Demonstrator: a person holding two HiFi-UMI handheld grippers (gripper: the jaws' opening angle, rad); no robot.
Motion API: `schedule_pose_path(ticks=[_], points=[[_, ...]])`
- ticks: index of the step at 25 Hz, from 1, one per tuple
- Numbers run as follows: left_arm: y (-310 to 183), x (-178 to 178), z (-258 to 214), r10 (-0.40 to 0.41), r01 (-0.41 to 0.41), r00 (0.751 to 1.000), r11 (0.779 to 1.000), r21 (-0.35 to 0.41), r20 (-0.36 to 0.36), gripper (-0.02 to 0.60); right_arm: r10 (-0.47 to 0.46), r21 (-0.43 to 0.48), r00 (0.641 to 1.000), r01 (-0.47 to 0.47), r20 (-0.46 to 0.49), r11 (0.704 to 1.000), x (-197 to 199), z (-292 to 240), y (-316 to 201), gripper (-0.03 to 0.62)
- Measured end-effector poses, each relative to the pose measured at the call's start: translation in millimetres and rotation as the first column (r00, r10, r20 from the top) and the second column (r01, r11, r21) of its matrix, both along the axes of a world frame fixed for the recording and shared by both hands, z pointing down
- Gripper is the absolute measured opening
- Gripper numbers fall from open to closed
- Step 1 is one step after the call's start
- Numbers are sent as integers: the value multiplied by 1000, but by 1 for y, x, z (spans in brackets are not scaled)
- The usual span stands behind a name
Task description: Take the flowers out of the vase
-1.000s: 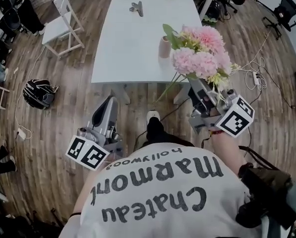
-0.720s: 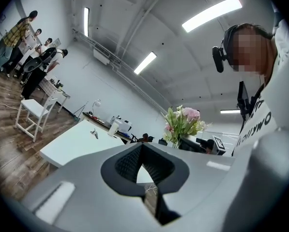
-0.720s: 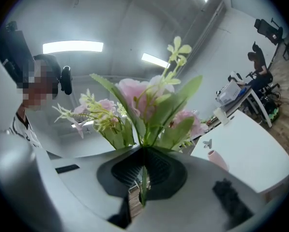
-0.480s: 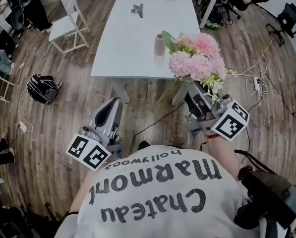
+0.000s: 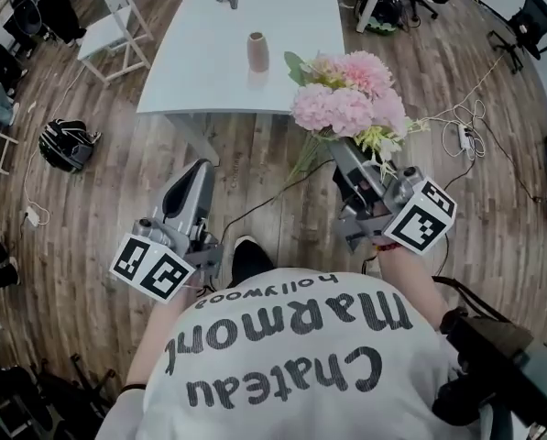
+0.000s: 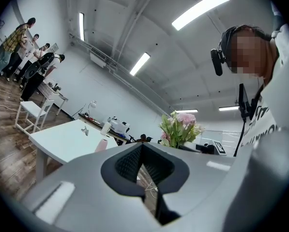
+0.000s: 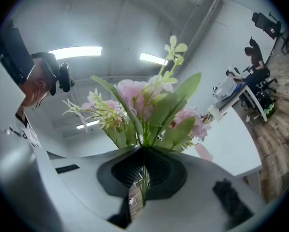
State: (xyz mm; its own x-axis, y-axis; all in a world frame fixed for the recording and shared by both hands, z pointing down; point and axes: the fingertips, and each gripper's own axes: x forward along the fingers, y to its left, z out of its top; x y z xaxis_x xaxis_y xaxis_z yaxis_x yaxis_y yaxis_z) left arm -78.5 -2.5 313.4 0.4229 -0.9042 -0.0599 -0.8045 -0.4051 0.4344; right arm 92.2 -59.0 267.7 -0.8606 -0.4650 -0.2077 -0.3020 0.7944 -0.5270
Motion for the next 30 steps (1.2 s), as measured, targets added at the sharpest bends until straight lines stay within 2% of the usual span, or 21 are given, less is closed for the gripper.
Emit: schedule_pose_path(ticks=[4, 7, 23, 30], points=[[39, 45, 15, 11, -11, 1000, 1000, 13, 16, 5, -4, 10, 1000, 4, 3, 1000, 41, 18, 41, 21], [65, 65, 28, 6, -7, 1000, 1000, 15, 17, 5, -7, 14, 1000, 7, 3, 1000, 62, 30, 65, 21], [93, 60, 5, -45, 45, 999, 999, 9, 30, 5, -37, -5, 999, 37, 5, 999, 61, 13, 78, 21], [98, 63, -1, -52, 50, 996, 998, 29, 68, 6, -48, -3, 999, 48, 8, 999, 59, 10, 79, 21]])
